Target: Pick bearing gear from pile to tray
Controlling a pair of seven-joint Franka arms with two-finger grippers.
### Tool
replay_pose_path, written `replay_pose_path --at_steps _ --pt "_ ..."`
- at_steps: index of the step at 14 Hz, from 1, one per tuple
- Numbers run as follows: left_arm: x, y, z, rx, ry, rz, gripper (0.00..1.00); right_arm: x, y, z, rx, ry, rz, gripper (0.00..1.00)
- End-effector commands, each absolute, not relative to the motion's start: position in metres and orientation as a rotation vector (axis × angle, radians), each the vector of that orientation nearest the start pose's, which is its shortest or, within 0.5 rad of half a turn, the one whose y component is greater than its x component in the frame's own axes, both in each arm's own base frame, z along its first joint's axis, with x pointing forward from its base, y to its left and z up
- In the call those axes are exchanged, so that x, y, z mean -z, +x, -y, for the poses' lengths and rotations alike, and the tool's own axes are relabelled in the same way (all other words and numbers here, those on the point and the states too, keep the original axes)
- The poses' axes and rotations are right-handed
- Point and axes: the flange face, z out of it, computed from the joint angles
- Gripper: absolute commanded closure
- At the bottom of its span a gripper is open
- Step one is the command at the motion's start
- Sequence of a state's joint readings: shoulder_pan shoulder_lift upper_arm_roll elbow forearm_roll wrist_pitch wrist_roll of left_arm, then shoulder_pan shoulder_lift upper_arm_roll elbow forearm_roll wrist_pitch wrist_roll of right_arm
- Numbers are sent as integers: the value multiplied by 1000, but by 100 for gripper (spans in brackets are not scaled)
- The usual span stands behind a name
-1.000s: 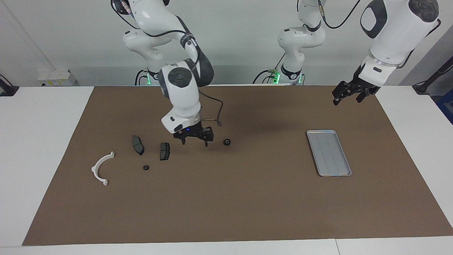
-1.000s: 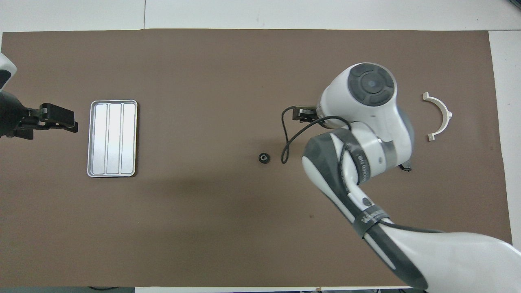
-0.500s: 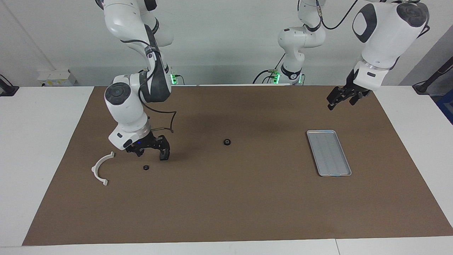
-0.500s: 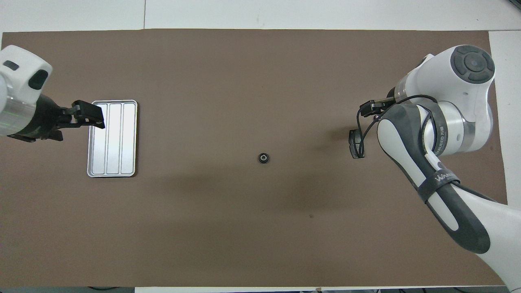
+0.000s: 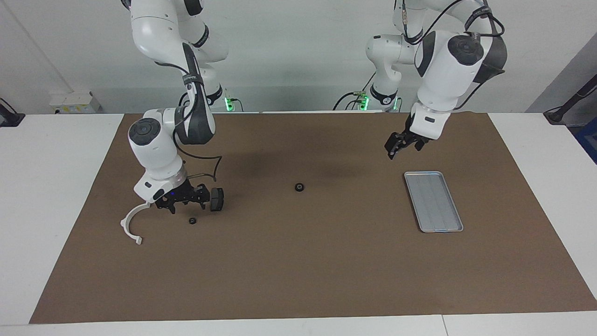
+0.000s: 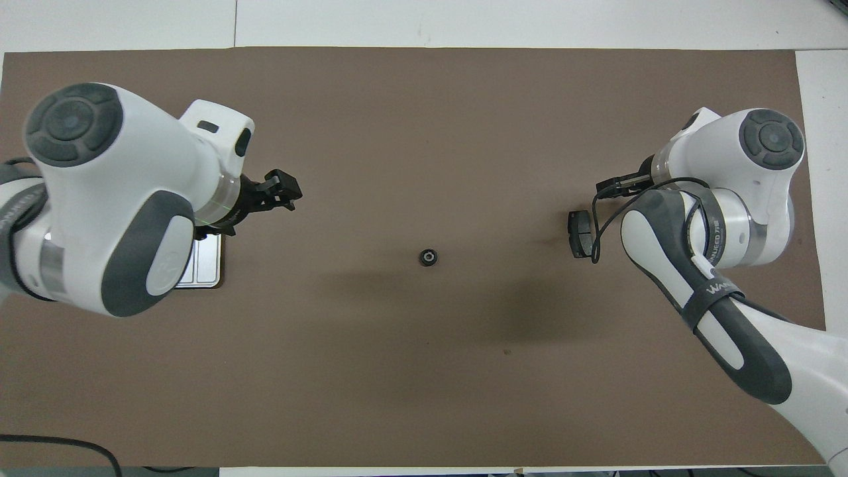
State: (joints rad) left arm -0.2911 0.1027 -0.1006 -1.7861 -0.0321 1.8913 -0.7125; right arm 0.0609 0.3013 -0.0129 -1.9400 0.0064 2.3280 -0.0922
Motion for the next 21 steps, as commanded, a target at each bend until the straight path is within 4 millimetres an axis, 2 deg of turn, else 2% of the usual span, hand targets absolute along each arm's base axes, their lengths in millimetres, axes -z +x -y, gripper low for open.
replay_pose_path --at_steps 1,2,3,4,5,6,8,13,15,16,18,19,20,21 --pt "-466 549 274 -23 -3129 593 0 -328 622 -27 164 -3125 247 1" --pt "-437 544 313 -78 -3113 547 0 -323 622 -27 154 -3125 245 1" --pt "-421 551 340 -89 -3101 584 0 -317 623 -25 154 -3126 240 1" --pt "-399 558 355 -115 -3081 627 0 -314 626 -25 188 -3125 240 1" --pt "-378 557 381 -123 -3067 668 0 -310 626 -25 188 -3125 239 1" --pt "-367 552 398 -82 -3073 688 0 -307 627 -25 190 -3125 239 1" --pt "-348 546 402 -32 -3098 726 0 -300 628 -24 193 -3125 233 2" --pt "-328 521 422 -23 -3118 716 0 -287 629 -21 174 -3126 208 3" --pt "-323 506 433 -38 -3110 709 0 -284 628 -22 166 -3126 199 7" --pt "-317 496 437 -47 -3103 703 0 -283 628 -25 159 -3126 191 15" --pt "-305 484 433 -40 -3108 697 0 -283 627 -26 149 -3127 175 34" --pt "-304 480 434 -37 -3113 688 0 -283 627 -26 144 -3127 165 69" --pt "-304 479 435 -37 -3113 685 0 -284 627 -27 144 -3128 141 89" --pt "-304 479 436 -37 -3113 688 0 -287 628 -29 147 -3127 136 99"
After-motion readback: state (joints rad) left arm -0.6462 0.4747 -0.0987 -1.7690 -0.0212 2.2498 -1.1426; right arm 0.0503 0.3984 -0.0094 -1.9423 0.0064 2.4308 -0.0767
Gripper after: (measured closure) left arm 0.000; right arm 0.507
